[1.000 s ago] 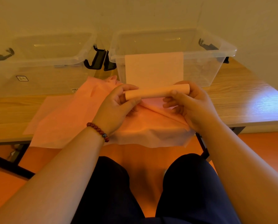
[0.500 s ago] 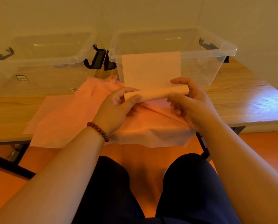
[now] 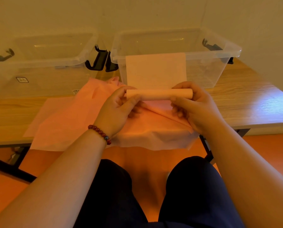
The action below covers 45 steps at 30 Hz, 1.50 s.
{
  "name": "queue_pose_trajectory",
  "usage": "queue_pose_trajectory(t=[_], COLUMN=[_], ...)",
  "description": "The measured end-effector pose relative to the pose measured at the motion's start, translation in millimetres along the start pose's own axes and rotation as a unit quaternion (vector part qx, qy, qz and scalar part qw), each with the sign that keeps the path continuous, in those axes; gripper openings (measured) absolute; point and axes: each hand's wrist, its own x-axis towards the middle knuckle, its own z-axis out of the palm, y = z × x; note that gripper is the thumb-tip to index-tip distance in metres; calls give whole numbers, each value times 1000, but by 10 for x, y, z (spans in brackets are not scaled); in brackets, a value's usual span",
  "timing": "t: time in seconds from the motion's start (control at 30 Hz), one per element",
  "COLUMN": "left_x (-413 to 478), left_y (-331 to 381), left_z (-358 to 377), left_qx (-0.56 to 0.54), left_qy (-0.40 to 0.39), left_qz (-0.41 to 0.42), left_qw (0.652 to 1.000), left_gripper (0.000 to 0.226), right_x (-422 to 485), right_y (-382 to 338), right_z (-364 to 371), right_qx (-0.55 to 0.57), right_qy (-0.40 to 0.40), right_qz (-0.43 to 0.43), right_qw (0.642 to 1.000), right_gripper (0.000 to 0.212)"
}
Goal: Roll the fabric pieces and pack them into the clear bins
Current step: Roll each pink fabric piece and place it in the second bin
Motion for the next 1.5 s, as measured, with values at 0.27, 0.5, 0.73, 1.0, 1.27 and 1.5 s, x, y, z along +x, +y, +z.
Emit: queue_pose_trajectory(t=[0.27, 0.5, 0.73, 1.0, 1.27, 1.5], left_x=[-18, -7, -10, -8, -3, -20], left_y=[4, 4, 4, -1, 16, 8], left_z=[-7, 1, -7, 0, 18, -8], left_qx=[-2, 3, 1, -1, -10, -8], left_qy=[-11, -7, -10, -5, -2, -13], left_qz=[16, 10, 7, -6, -21, -7], left_qw=[1000, 1000, 1000, 1000, 1000, 1000], left_gripper=[25, 20, 18, 12, 13, 24], right_x=[-10, -10, -15, -6, -9, -37], right_y=[-24, -10, -36, -17, -35, -39], right_z=[43, 25, 45, 34, 39, 67], right_qx=[28, 4, 28, 16, 55, 21], right_qy=[21, 20, 24, 32, 13, 49], right_qz=[5, -4, 3, 2, 11, -5], right_qw=[999, 1000, 999, 999, 998, 999], right_gripper=[12, 13, 13, 11, 29, 7])
